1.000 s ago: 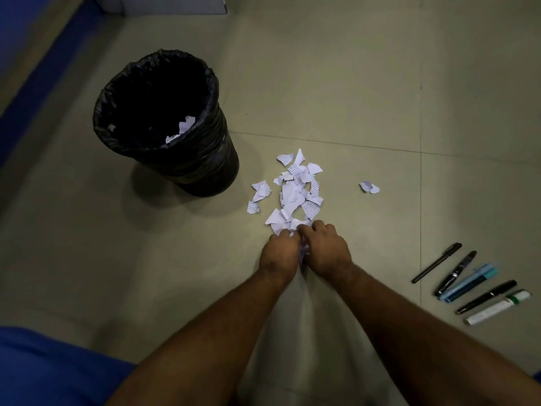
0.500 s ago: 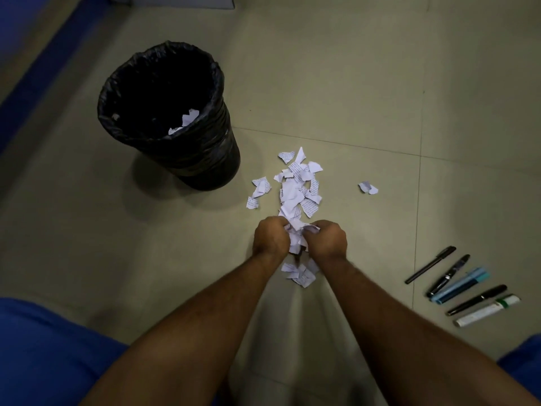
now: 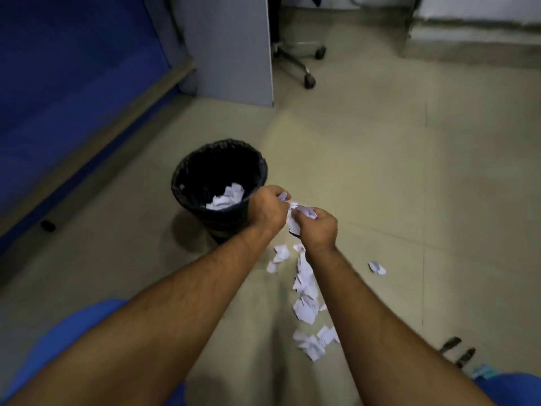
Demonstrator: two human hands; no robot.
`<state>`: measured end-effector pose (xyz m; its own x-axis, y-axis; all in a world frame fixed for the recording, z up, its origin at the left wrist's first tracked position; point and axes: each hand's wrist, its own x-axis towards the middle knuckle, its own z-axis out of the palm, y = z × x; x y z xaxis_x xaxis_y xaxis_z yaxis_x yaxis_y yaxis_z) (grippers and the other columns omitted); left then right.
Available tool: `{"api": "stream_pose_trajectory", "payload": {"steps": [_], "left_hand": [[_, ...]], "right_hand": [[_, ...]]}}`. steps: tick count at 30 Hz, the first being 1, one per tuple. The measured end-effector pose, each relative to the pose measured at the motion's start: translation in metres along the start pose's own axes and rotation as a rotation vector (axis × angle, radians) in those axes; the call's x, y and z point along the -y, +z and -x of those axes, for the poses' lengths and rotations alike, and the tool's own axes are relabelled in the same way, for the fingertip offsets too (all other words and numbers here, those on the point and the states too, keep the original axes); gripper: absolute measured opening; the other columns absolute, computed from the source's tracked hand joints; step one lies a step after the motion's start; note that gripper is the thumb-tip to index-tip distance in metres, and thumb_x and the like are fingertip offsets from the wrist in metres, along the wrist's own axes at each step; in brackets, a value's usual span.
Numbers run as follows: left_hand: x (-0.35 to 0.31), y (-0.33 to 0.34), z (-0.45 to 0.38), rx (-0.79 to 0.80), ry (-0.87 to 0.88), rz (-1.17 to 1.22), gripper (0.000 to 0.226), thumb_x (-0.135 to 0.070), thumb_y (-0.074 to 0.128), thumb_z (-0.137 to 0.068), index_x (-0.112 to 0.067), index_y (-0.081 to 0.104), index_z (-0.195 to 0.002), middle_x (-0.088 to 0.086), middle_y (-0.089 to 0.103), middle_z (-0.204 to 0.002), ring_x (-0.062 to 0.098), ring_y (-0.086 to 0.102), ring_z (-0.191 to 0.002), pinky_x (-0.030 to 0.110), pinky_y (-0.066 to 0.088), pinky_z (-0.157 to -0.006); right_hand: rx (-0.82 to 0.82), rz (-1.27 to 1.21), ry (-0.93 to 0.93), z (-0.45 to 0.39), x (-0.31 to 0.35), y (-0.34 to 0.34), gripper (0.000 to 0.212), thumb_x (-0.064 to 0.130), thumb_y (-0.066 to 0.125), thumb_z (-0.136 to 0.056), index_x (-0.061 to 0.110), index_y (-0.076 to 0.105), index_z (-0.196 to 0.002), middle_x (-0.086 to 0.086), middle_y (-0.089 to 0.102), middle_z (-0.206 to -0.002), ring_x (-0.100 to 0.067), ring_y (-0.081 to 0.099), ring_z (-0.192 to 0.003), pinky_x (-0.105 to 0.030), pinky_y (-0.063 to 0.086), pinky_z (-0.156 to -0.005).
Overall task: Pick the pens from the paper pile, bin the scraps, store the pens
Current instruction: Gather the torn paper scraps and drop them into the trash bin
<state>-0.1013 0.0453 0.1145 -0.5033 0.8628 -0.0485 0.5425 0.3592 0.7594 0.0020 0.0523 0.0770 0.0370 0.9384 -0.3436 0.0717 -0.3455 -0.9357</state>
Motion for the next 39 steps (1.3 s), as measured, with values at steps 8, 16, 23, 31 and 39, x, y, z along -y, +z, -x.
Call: {"api": "stream_pose_trajectory", "payload": {"steps": [8,16,23,31,39], "left_hand": [[0.003,-0.111,-0.066,-0.176,0.03,0.04,0.018,-0.006,0.065,-0.08,-0.011,0.058,-0.064,-0.008,0.05,-0.057,0.006,0.043,-0.055,0.017,0.036,-0.052],[0.065,-0.135,-0.09,-0.06,-0.198,0.025,0.007,-0.015,0.066,-0.084,-0.01,0.068,-0.088,0.007,0.067,-0.085,0.022,0.059,-0.077,0.026,0.042,-0.065],[0.065,-0.121,-0.095,-0.055,-0.198,-0.099,0.068,-0.023,0.076,-0.082,-0.009,0.045,-0.14,0.014,0.052,-0.14,0.031,0.051,-0.127,0.035,0.043,-0.1],[0.053,-0.114,-0.093,-0.097,-0.089,-0.296,0.067,-0.038,0.074,-0.075,-0.02,0.048,-0.134,0.009,0.052,-0.132,0.03,0.051,-0.122,0.042,0.049,-0.096],[0.019,-0.08,-0.07,0.002,0.114,-0.211,0.03,-0.017,0.064,-0.086,-0.015,0.067,-0.116,0.005,0.07,-0.112,0.023,0.063,-0.104,0.031,0.051,-0.09]], "right_hand": [[0.111,0.172,-0.256,-0.01,0.085,0.109,0.028,0.029,0.072,-0.081,0.015,0.059,-0.06,0.002,0.059,-0.06,-0.018,0.054,-0.063,-0.031,0.048,-0.063],[0.324,0.61,-0.332,-0.019,0.088,0.156,0.039,0.04,0.071,-0.086,0.015,0.067,-0.116,-0.005,0.071,-0.11,-0.027,0.065,-0.104,-0.025,0.046,-0.078],[0.25,0.677,-0.274,-0.021,0.098,0.152,0.046,0.019,0.071,-0.083,0.017,0.063,-0.129,-0.005,0.07,-0.122,-0.025,0.064,-0.113,-0.029,0.05,-0.092],[0.169,0.3,-0.168,-0.029,0.085,0.131,0.02,0.03,0.069,-0.076,0.029,0.069,-0.096,0.005,0.075,-0.083,-0.021,0.072,-0.085,-0.042,0.058,-0.088],[0.098,0.184,-0.147,-0.039,0.048,0.072,0.008,0.036,0.065,-0.072,0.035,0.063,-0.08,0.004,0.071,-0.074,-0.024,0.071,-0.076,-0.051,0.061,-0.074]]}}
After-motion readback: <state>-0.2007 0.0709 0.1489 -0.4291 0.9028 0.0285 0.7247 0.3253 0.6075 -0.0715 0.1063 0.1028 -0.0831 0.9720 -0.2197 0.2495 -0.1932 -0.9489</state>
